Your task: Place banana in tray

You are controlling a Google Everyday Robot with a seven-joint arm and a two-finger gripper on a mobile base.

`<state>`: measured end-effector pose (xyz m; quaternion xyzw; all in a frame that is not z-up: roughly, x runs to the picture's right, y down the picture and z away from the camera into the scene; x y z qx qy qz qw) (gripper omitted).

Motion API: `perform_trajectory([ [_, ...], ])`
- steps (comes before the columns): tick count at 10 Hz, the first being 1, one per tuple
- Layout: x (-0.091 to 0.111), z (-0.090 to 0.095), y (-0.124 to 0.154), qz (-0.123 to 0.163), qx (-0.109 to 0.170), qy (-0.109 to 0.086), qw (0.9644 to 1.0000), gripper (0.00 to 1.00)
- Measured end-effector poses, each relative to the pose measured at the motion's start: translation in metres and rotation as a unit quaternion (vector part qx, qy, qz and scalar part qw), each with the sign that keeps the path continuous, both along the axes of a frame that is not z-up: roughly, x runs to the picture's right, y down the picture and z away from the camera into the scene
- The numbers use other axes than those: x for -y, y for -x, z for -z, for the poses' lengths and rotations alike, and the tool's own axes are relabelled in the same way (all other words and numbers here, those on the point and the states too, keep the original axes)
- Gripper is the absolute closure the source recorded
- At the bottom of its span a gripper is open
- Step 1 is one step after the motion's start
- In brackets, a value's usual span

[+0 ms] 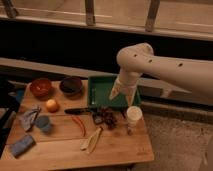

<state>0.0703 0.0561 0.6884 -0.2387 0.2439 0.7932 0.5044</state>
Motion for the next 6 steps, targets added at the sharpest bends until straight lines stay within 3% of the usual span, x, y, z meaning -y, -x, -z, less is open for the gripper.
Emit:
perform_trajectory([
  [4, -0.038, -0.014, 0.065, 0.034, 0.055, 0.040, 0.9971, 0.35],
  [6, -0.037, -0.014, 0.060, 0.032, 0.052, 0.039, 0.9973, 0.35],
])
